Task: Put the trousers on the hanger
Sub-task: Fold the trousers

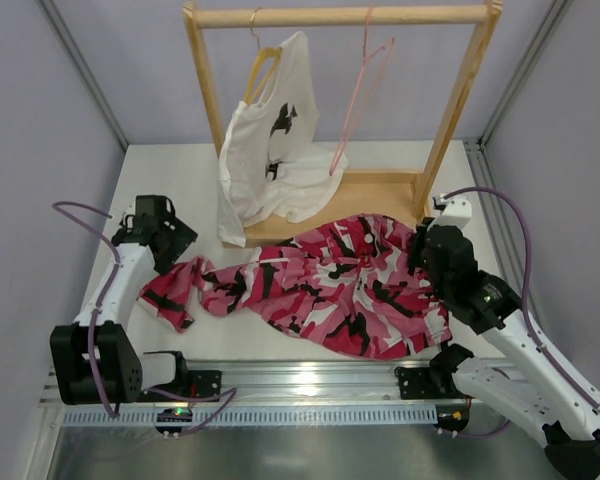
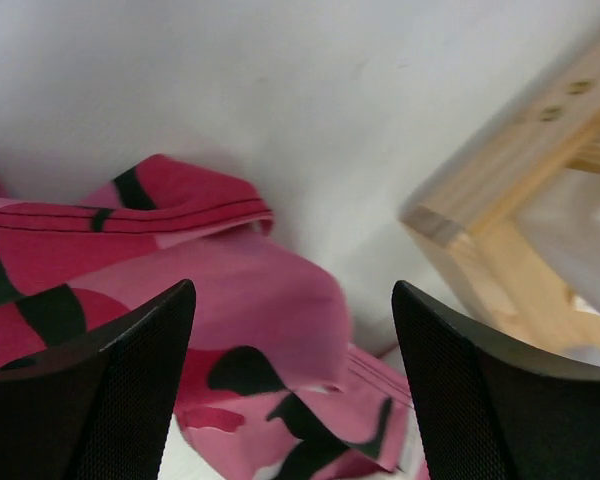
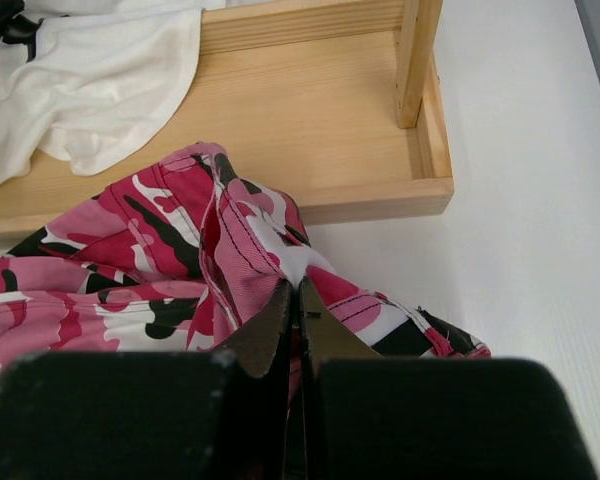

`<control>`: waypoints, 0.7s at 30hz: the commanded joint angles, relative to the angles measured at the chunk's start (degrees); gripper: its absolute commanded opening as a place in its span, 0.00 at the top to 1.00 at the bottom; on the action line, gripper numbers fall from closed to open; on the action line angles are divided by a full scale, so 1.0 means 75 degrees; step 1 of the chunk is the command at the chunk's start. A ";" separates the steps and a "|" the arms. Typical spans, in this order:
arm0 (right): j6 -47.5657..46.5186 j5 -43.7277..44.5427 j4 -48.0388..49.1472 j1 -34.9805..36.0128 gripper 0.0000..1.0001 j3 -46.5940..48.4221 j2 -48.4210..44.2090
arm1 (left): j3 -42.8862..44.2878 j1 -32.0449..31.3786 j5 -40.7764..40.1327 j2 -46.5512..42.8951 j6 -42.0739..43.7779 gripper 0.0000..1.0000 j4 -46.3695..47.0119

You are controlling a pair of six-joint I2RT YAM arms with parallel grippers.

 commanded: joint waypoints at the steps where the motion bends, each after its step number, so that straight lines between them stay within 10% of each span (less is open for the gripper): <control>1: -0.0001 -0.0255 0.0407 -0.0022 0.96 0.0056 -0.0147 | -0.0439 0.0461 0.0893 0.0223 0.0505 0.20 0.0548; 9: 0.0058 -0.0618 0.0676 -0.0022 0.96 -0.0061 -0.0030 | -0.1013 0.0403 0.2815 0.1288 0.1407 0.33 0.1345; 16: -0.0001 -0.0560 0.0747 -0.0022 0.96 -0.0120 0.0052 | -0.1811 -0.0288 0.3378 0.0695 0.1362 1.00 0.1323; 21: -0.0036 -0.0338 0.0689 -0.0022 0.96 -0.0015 0.0204 | -0.1368 -0.1667 0.2968 -0.0852 0.1443 1.00 0.0328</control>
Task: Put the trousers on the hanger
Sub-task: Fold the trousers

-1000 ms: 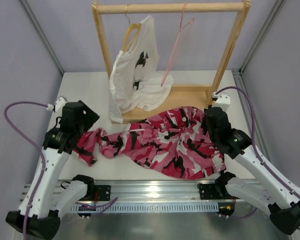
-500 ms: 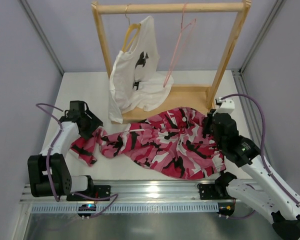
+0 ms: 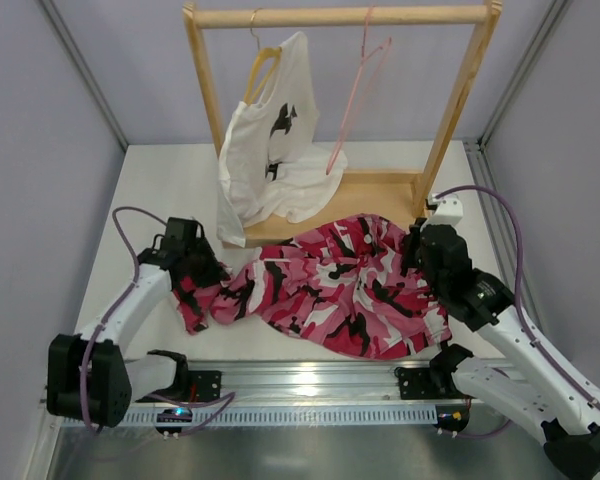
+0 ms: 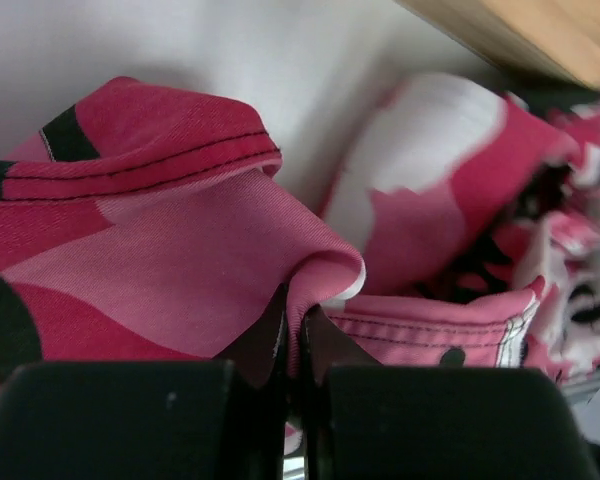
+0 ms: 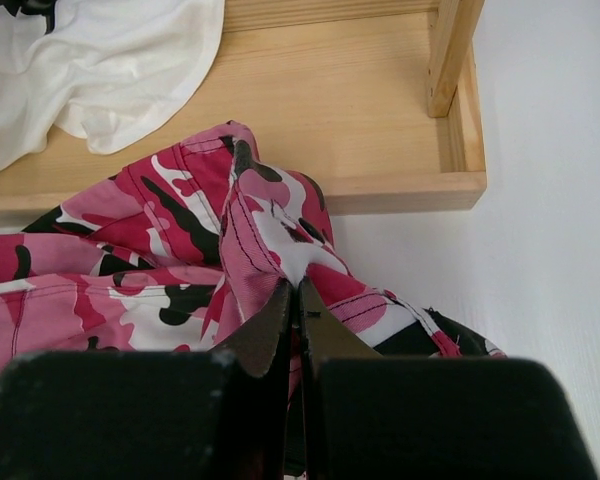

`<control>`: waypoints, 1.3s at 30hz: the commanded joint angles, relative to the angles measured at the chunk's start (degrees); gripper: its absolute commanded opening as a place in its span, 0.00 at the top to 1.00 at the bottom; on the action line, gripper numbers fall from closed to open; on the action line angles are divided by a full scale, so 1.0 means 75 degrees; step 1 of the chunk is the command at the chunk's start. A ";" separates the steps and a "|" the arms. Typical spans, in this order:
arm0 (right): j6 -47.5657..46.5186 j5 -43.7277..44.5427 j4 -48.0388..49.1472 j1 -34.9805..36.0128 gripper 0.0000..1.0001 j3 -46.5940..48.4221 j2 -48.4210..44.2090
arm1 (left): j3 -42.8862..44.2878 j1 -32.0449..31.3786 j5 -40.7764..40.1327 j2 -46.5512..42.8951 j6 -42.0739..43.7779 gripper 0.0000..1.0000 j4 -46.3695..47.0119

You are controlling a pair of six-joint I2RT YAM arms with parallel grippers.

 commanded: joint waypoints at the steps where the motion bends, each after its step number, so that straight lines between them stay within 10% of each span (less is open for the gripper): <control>1: -0.0045 0.0260 0.0429 -0.0022 0.96 0.0224 0.0187 | 0.0505 -0.0890 0.0068 -0.1081 0.0159 1.00 -0.0635; 9: -0.0056 0.0272 0.0406 -0.0022 0.96 0.0272 0.0363 | -0.0280 -0.2388 0.1181 -0.2127 -0.0040 0.99 -0.0158; 15: -0.0045 0.0354 0.0300 -0.0034 0.96 0.0342 0.0434 | 0.0270 -0.2814 0.0914 -0.1679 0.0194 0.58 -0.0741; 20: -0.0045 0.0144 0.0253 -0.0034 0.97 0.0354 0.0399 | 0.1626 -0.2814 -0.2090 -0.2686 -0.0227 0.30 -0.1691; 28: 0.0025 -0.0138 0.0312 -0.0022 0.96 0.0073 0.0223 | 0.2941 -0.3632 -0.2449 -0.1682 0.0077 0.33 -0.0589; 33: 0.0049 -0.0115 0.0370 -0.0022 0.96 -0.0009 0.0164 | 0.3703 -0.5272 -0.4954 -0.0150 -0.1877 0.37 -0.1362; 39: 0.0072 -0.0209 0.0335 -0.0022 0.96 -0.0079 0.0129 | 0.3775 -0.5931 -0.4796 0.1225 -0.3564 0.42 -0.0369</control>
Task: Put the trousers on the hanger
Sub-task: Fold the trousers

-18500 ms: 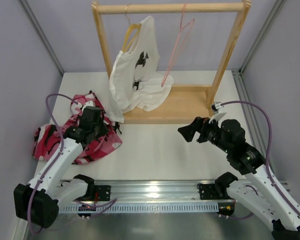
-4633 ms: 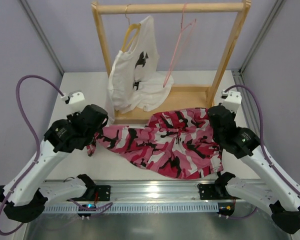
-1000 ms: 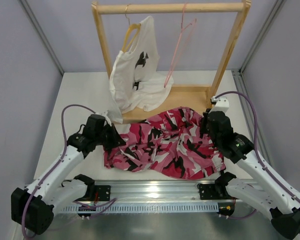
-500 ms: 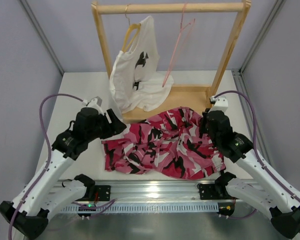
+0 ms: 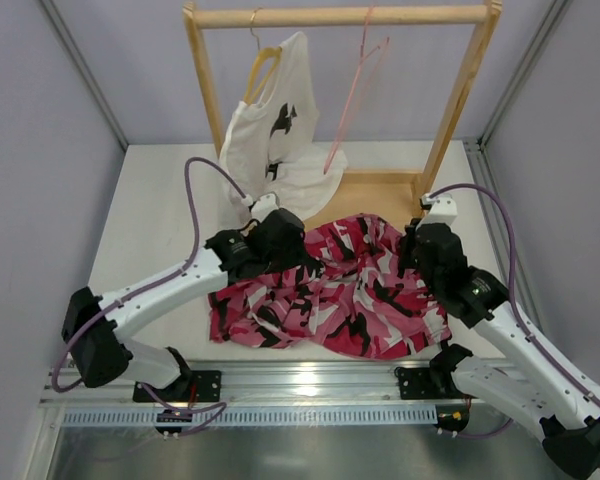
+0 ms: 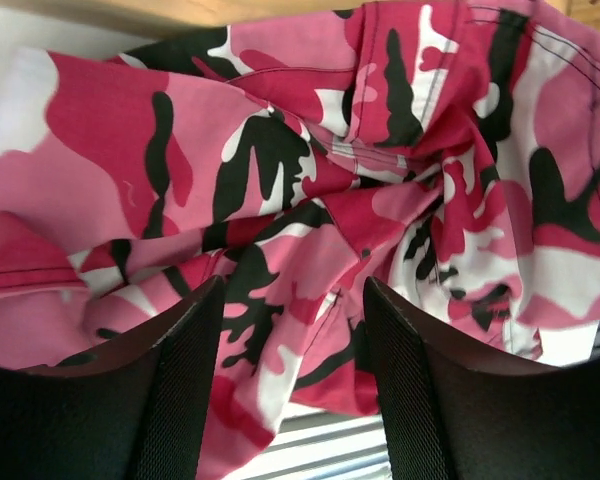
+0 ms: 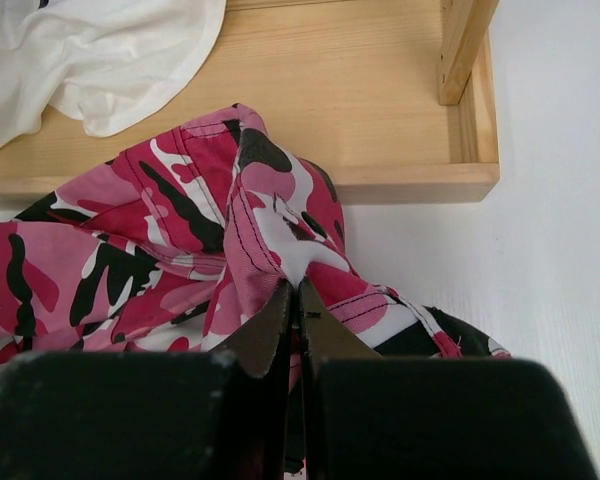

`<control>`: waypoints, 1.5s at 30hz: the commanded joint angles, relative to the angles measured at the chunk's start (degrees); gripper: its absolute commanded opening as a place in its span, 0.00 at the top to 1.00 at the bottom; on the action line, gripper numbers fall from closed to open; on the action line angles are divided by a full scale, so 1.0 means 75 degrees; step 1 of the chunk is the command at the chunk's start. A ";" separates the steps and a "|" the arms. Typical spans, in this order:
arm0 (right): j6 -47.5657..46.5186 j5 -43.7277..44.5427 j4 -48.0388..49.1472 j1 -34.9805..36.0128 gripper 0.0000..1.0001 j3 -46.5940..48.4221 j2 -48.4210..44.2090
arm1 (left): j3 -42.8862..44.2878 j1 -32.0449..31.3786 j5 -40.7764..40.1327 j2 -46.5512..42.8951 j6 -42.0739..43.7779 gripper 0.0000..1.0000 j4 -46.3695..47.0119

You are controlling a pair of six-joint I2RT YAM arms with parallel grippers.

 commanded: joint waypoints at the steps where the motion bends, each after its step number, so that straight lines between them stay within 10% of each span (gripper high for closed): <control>1: 0.0104 -0.0074 0.0364 -0.0022 0.96 -0.0109 -0.0206 | 0.0004 -0.0032 -0.0558 0.0452 -0.1480 0.41 0.0714; 26: 0.0058 -0.0192 0.0575 -0.0034 0.96 -0.0683 -0.0652 | 0.1247 0.0237 -0.0699 0.4182 -0.3627 0.35 0.0784; 32: 0.0058 -0.0180 0.0552 -0.0022 0.96 -0.0672 -0.0628 | 0.1152 0.0296 -0.0991 0.4194 -0.3428 0.53 0.0891; 39: 0.0116 -0.0156 0.0446 -0.0034 0.96 -0.0590 -0.0675 | 0.0778 0.0413 -0.0747 0.4065 -0.3100 1.00 0.1371; 45: 0.0245 0.0124 0.0177 -0.0022 0.97 -0.0345 -0.0640 | 0.0612 0.0436 -0.1118 0.3294 -0.2119 1.00 0.0906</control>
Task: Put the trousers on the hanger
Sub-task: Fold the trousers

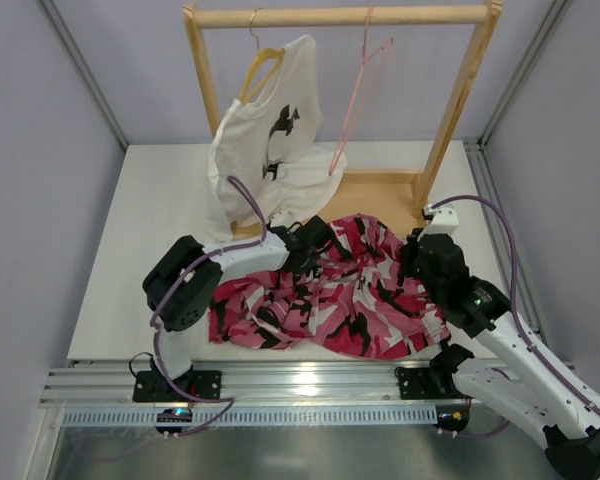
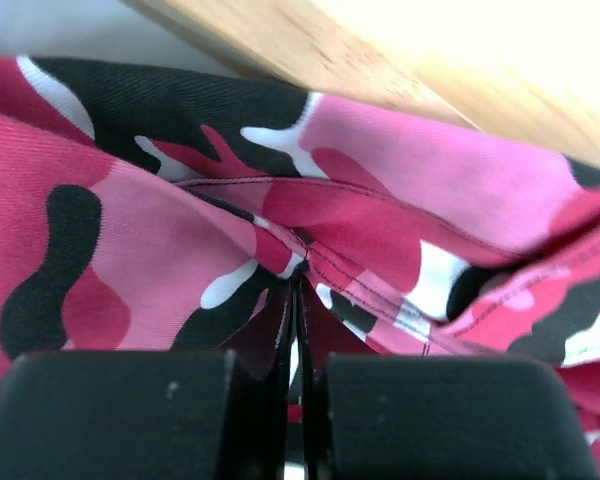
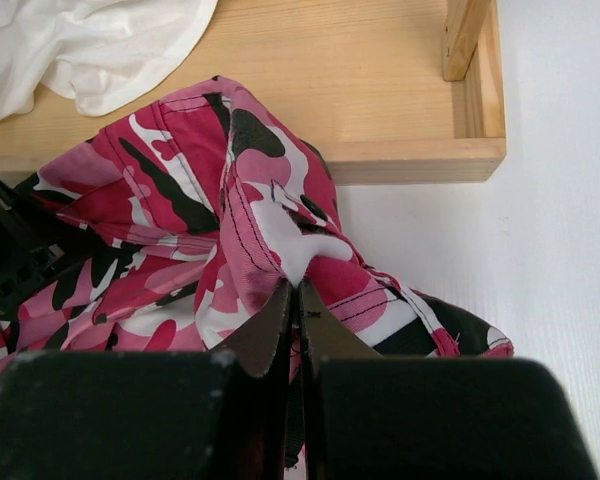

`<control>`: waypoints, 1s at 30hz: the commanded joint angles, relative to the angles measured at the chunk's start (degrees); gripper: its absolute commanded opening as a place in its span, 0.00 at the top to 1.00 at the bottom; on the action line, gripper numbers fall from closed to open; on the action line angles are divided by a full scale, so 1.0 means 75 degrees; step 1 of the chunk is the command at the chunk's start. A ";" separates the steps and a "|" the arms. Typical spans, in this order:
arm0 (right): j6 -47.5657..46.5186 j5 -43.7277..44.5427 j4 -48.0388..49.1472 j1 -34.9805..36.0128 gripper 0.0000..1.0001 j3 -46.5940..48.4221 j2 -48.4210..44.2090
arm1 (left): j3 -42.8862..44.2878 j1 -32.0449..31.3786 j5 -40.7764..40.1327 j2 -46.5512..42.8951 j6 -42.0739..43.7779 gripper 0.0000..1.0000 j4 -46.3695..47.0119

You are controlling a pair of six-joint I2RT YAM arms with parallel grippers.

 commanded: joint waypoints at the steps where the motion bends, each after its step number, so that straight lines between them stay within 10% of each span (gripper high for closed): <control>1: 0.0187 0.0340 -0.0006 -0.0022 0.96 0.0394 -0.0040 | 0.0021 0.0055 -0.0721 -0.1024 0.0810 1.00 -0.0461; 13: 0.0304 0.1068 -0.0277 -0.0022 0.96 0.0746 0.0137 | -0.0880 0.0066 -0.0887 -0.3344 0.2507 1.00 -0.0922; 19: 0.0351 0.0271 0.0227 -0.0034 0.96 0.0348 -0.0051 | -0.0355 0.0102 -0.0231 -0.2516 0.1552 0.61 -0.0790; 30: 0.0234 0.0318 0.0087 -0.0034 0.96 0.0265 -0.0274 | 0.0583 0.0137 0.0192 -0.0419 -0.0196 0.42 -0.0532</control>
